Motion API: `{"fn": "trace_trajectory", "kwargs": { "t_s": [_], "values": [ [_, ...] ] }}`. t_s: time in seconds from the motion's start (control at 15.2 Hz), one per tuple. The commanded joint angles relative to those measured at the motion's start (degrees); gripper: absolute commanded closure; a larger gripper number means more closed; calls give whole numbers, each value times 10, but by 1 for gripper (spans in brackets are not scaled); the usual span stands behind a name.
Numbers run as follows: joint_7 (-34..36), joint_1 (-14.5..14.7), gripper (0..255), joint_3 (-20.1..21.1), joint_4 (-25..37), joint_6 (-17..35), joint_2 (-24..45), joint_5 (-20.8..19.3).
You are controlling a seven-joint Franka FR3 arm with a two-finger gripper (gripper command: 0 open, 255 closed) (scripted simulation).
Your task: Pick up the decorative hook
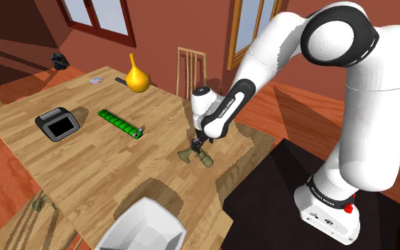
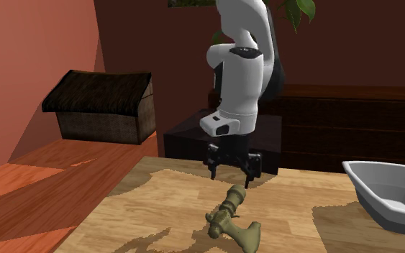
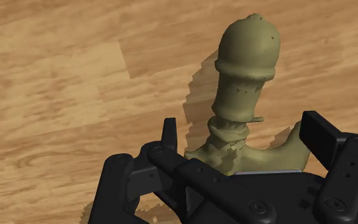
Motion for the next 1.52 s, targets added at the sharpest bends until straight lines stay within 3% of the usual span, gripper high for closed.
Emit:
{"fn": "trace_trajectory", "kwargs": {
  "t_s": [0.0,0.66,0.73,1.45],
  "values": [
    [19,14,0,-9,33,11,46,-12],
    [33,26,0,-24,59,53,114,-25],
    [34,27,255,-24,59,54,115,-25],
    [30,24,255,-21,53,43,98,-22]
  ]
}}
